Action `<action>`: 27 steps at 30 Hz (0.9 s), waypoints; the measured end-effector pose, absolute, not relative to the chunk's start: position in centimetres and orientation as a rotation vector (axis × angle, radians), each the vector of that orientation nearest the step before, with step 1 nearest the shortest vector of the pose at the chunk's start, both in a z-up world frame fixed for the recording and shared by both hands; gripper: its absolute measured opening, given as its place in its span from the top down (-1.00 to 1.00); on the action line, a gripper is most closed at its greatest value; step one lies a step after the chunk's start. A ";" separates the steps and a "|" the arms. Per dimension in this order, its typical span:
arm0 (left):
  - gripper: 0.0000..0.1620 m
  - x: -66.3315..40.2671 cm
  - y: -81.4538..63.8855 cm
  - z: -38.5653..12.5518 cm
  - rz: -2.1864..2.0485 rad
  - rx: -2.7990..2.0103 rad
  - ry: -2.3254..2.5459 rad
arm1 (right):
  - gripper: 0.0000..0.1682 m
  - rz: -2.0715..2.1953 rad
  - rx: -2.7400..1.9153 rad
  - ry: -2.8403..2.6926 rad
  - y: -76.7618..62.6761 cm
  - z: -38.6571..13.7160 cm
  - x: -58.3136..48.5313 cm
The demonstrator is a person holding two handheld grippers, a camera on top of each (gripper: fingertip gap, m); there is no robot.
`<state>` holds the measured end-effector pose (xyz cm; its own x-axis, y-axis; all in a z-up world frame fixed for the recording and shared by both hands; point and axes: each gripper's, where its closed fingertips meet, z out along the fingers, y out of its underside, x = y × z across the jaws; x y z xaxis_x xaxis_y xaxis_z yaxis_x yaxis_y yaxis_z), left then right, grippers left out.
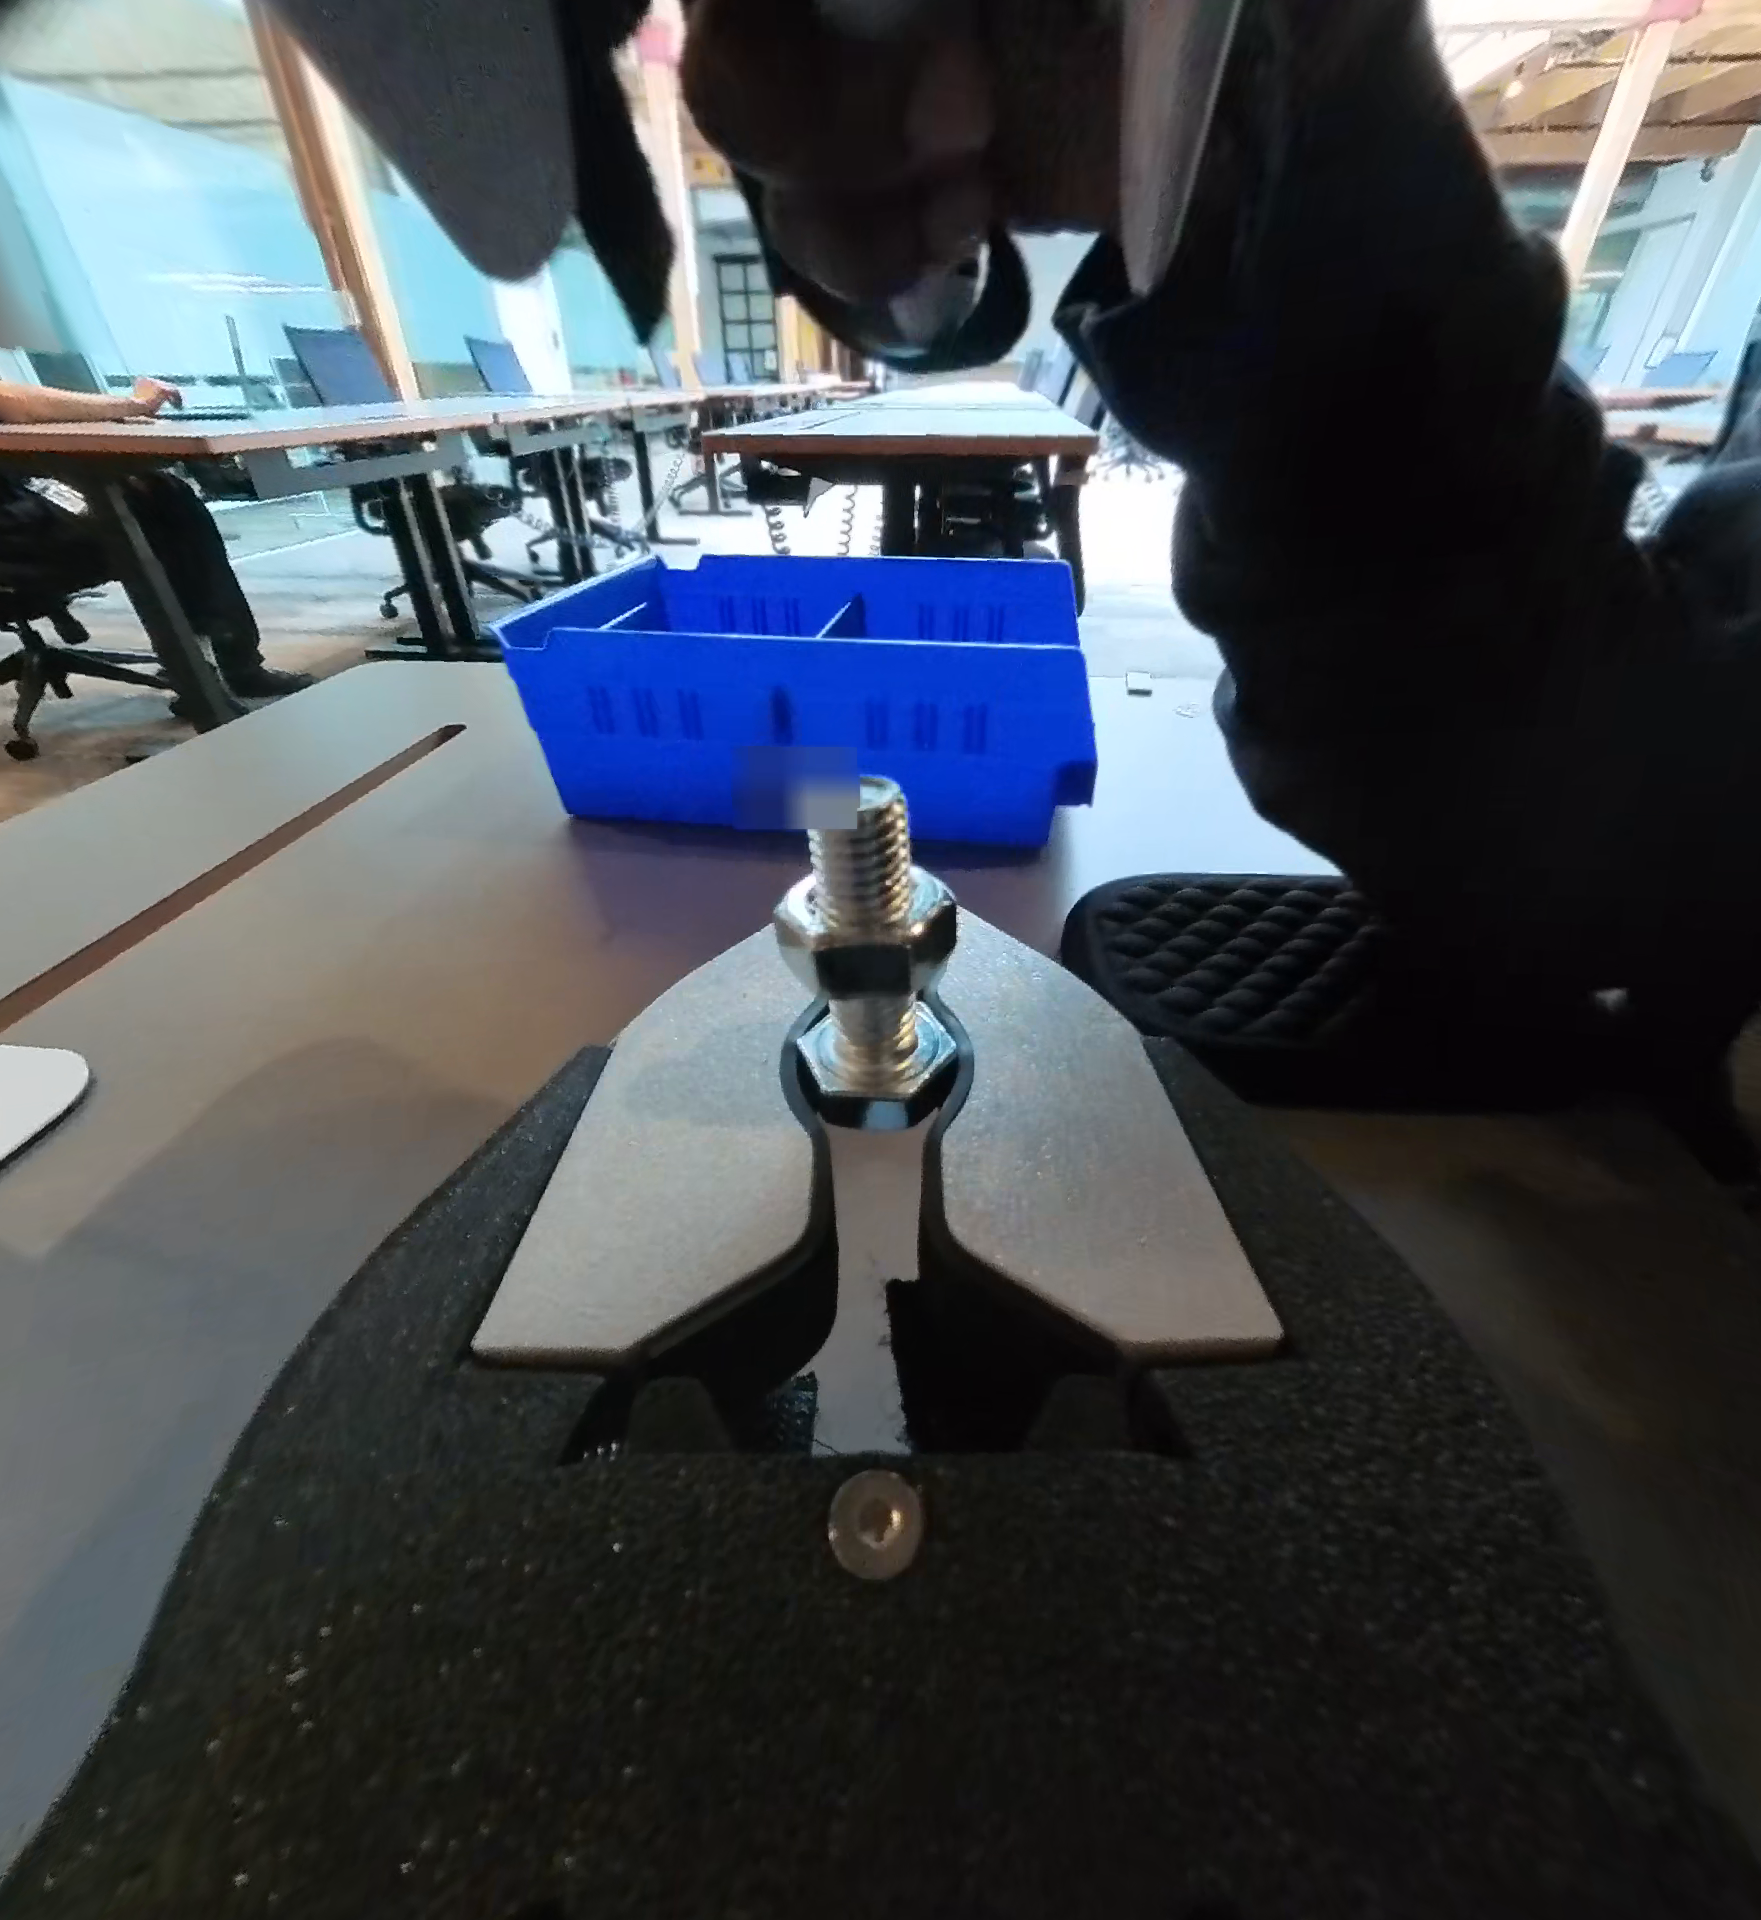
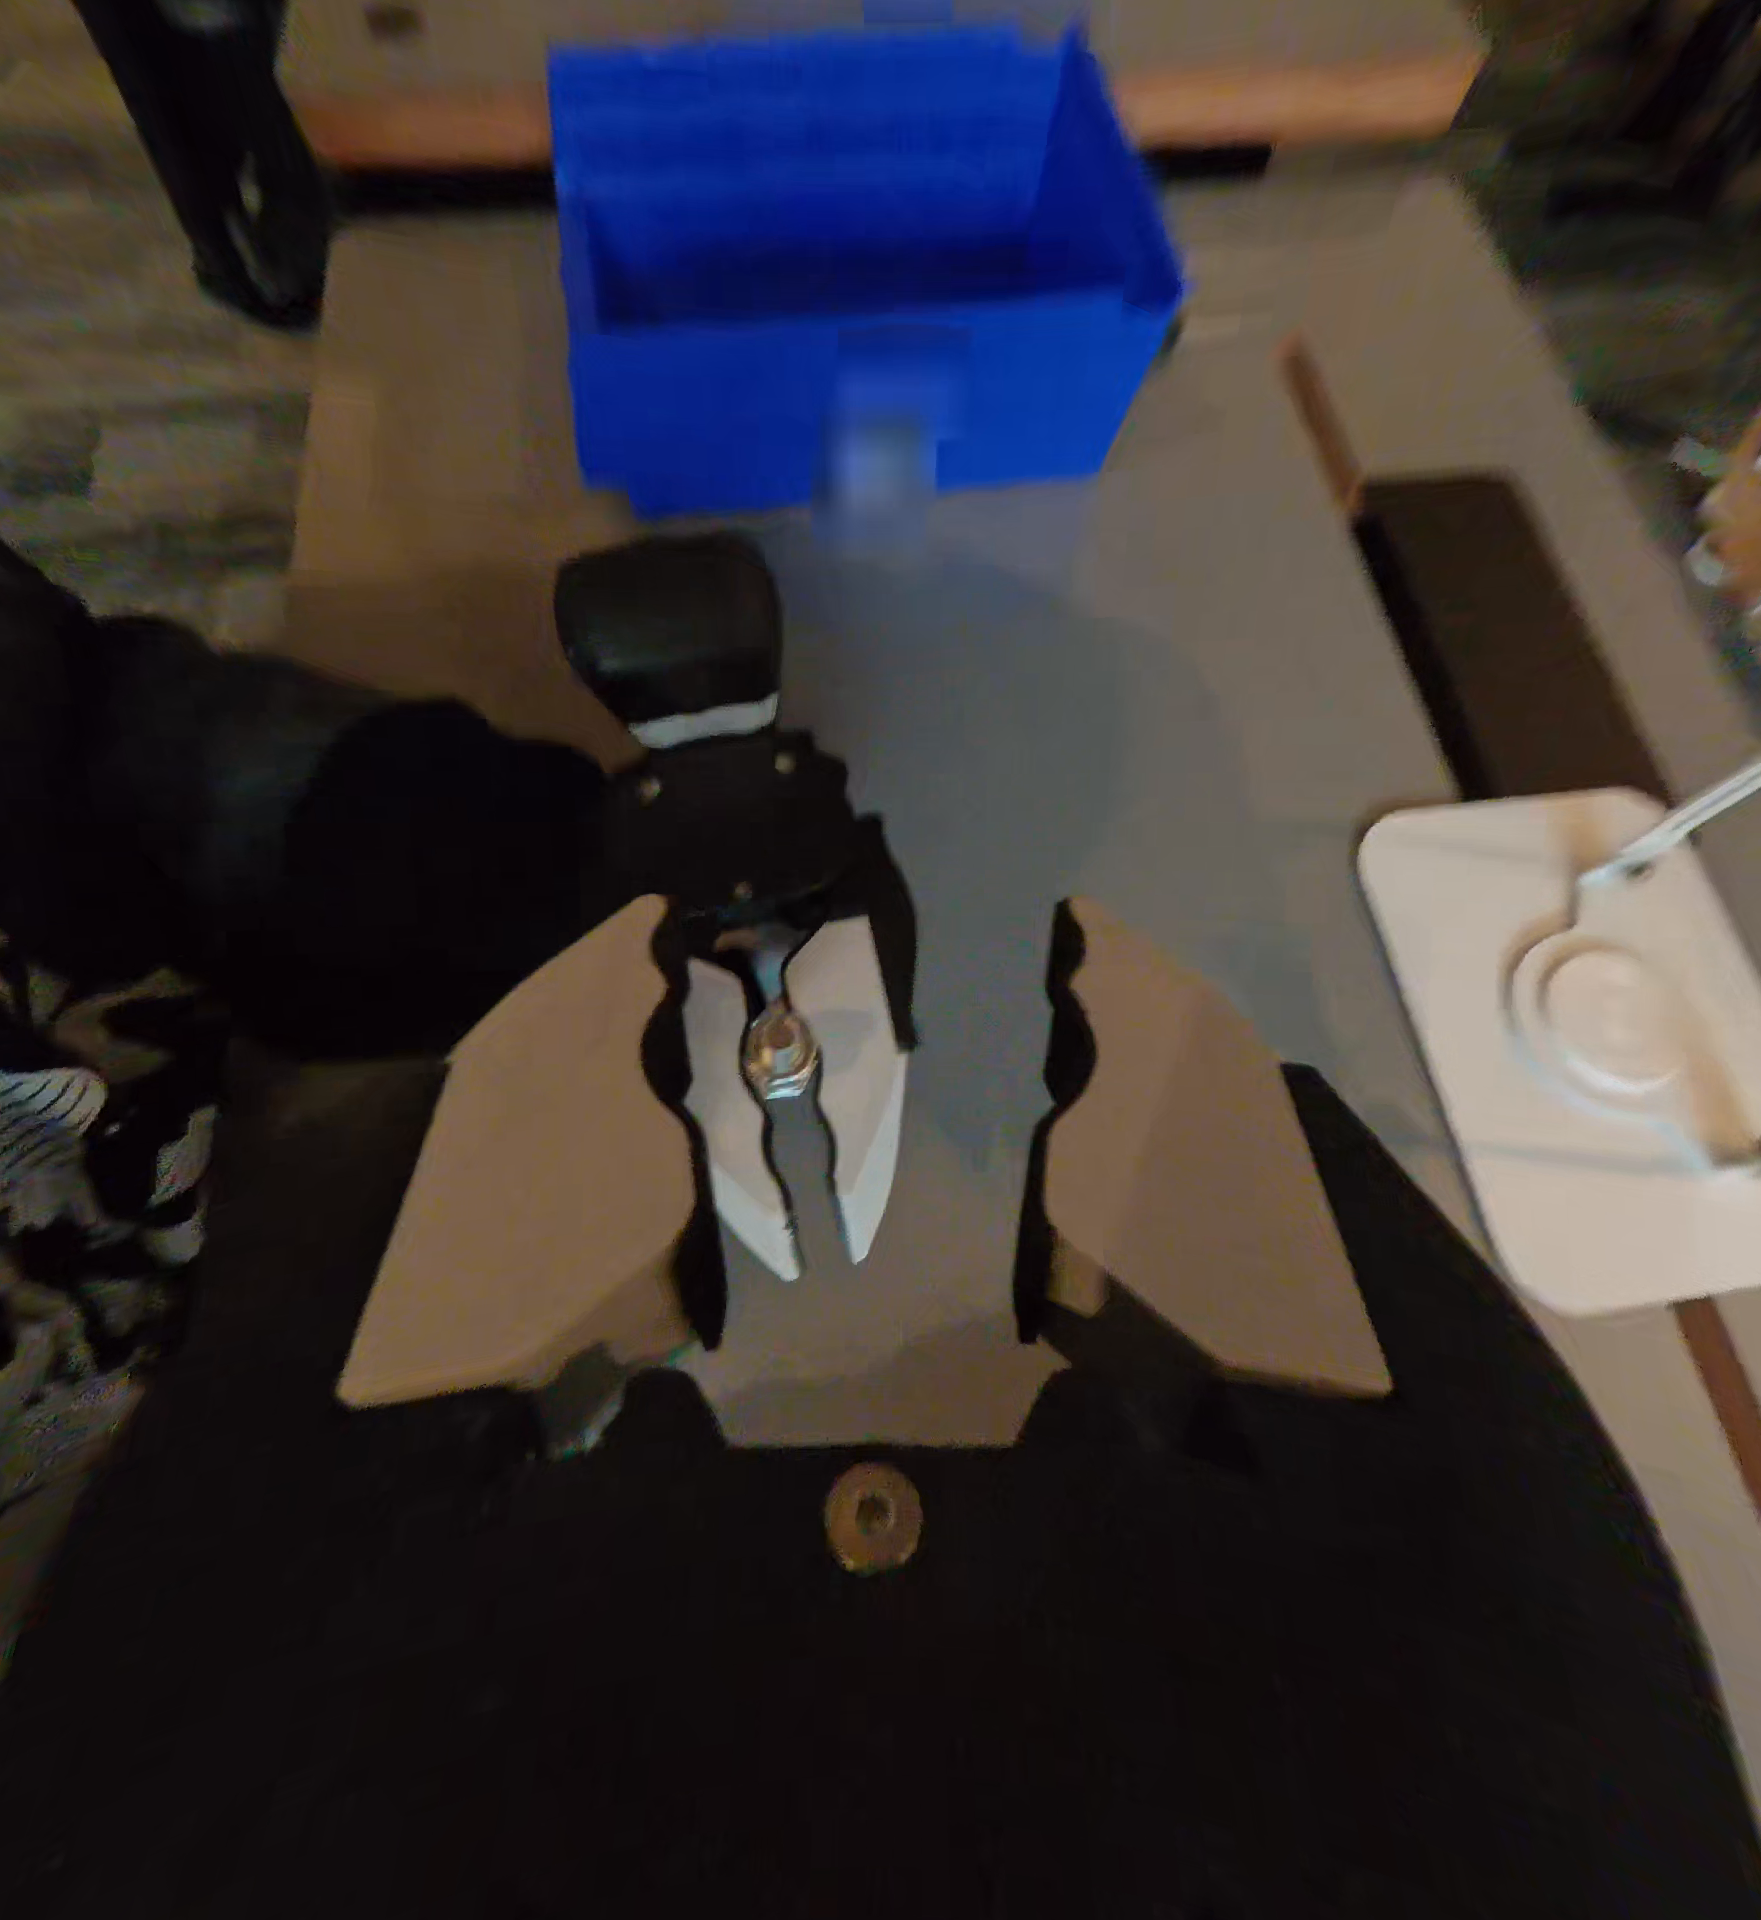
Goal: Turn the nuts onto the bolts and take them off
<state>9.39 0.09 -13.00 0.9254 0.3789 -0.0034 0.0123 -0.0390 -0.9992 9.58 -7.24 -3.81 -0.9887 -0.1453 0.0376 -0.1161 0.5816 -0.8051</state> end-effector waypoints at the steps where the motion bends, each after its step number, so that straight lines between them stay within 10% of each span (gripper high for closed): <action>1: 0.85 9.4 0.0 -13.0 0.297 -1.586 -0.308 | 0.09 -1.488 -0.247 2.738 -7.3 -3.2 9.2; 6: 0.85 9.6 -0.2 -13.0 0.261 -1.570 -0.292 | -0.22 -1.824 -0.285 2.602 -5.6 -5.4 8.1; 27: 0.82 9.8 0.6 -13.5 0.280 -1.616 -0.264 | 0.37 -1.933 -0.187 2.329 -6.3 -10.8 10.2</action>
